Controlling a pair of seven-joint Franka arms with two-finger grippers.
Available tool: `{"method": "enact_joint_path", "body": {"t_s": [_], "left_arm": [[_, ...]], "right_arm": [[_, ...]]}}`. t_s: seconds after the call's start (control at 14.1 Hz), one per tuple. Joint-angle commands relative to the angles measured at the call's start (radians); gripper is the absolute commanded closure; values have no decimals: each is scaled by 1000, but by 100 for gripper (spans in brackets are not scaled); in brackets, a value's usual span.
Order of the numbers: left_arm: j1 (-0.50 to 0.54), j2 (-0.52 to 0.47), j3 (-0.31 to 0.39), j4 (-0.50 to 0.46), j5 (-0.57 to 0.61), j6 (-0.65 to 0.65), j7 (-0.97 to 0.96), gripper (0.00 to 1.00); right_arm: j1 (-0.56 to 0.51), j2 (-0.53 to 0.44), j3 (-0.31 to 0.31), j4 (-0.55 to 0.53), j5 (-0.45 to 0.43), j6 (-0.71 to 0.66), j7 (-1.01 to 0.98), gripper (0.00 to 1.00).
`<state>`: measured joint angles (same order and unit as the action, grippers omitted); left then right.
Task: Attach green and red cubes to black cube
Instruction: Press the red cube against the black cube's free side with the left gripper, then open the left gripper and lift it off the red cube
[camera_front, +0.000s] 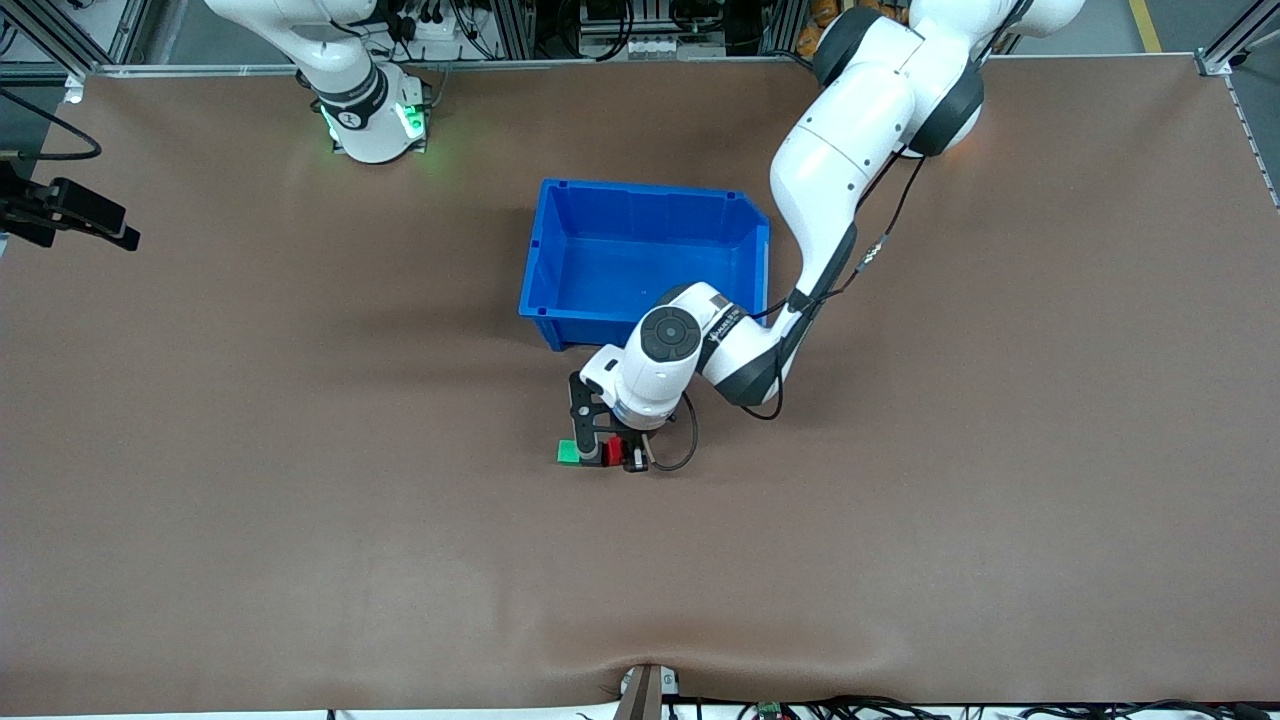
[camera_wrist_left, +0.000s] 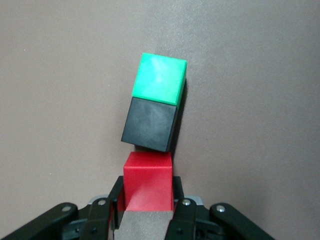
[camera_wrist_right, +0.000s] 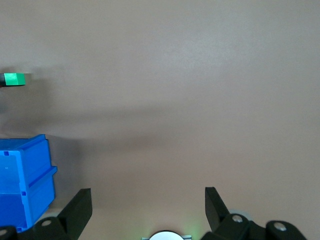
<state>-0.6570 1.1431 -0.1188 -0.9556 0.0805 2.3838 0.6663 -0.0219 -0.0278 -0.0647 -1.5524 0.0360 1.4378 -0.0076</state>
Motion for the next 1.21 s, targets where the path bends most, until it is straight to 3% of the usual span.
{"method": "enact_joint_path", "body": {"t_s": [0.0, 0.07, 0.21, 0.78, 1.14], "left_arm": [[-30, 84, 15, 77, -8, 38, -133, 45], [-32, 84, 8, 75, -7, 37, -195, 0], [-36, 75, 10, 75, -7, 22, -201, 0], [20, -49, -21, 75, -16, -247, -137, 0], [146, -232, -32, 71, -19, -576, -145, 0]], "right_arm": [[2, -14, 6, -8, -7, -5, -3, 0], [8, -12, 6, -8, -7, -5, -3, 0], [25, -6, 6, -8, -7, -5, 1, 0], [27, -4, 6, -6, -7, -4, 3, 0], [17, -6, 3, -6, -5, -7, 1, 0]]}}
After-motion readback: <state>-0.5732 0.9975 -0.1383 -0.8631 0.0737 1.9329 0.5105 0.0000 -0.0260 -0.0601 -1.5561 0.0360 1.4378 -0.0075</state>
